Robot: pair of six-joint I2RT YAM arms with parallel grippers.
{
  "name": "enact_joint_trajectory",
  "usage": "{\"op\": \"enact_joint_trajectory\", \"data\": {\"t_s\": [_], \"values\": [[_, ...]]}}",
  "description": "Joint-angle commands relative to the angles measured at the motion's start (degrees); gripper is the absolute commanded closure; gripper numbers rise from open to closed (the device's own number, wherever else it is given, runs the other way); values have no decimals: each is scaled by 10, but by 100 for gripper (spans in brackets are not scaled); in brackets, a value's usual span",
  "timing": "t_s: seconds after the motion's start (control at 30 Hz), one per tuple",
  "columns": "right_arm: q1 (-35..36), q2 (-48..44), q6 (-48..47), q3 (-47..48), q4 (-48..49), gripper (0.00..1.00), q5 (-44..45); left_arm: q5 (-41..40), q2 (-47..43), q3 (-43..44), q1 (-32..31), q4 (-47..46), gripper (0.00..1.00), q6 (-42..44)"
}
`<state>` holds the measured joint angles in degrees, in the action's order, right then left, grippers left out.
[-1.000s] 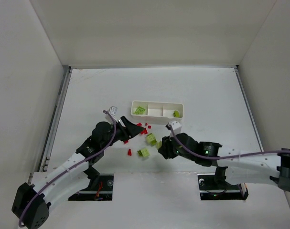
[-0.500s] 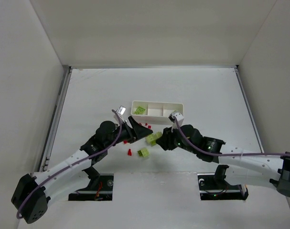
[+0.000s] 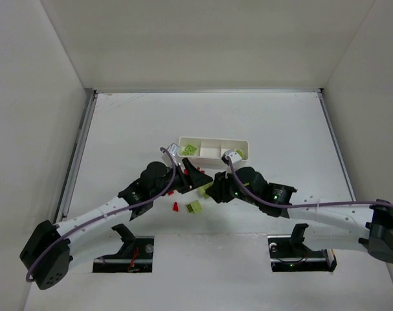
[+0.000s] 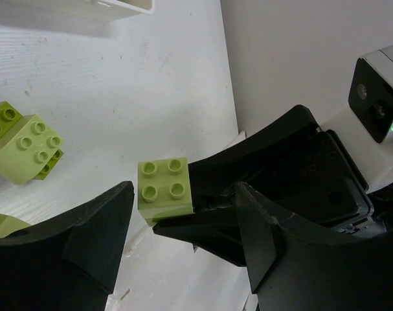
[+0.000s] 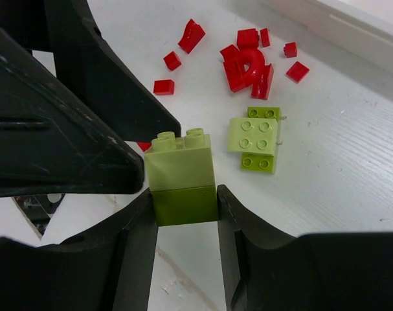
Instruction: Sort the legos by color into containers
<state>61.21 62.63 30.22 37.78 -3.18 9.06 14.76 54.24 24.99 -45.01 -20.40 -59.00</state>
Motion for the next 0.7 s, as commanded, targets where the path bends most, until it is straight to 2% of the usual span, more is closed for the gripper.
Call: {"op": "enact_joint_trajectory", "data": {"t_s": [0.0, 0.2, 0.43, 0.67], "values": [[4, 3, -3, 26, 46, 74, -11, -9, 7, 27, -5, -32, 40, 20], [4, 2, 0, 23, 51, 74, -12, -14, 21, 30, -6, -32, 49, 28], [4, -3, 1, 17, 52, 74, -8, -15, 19, 32, -2, -32, 71, 35], [-1, -35, 9, -4, 50, 74, -3, -12, -2, 22, 39, -24, 81, 42]]}}
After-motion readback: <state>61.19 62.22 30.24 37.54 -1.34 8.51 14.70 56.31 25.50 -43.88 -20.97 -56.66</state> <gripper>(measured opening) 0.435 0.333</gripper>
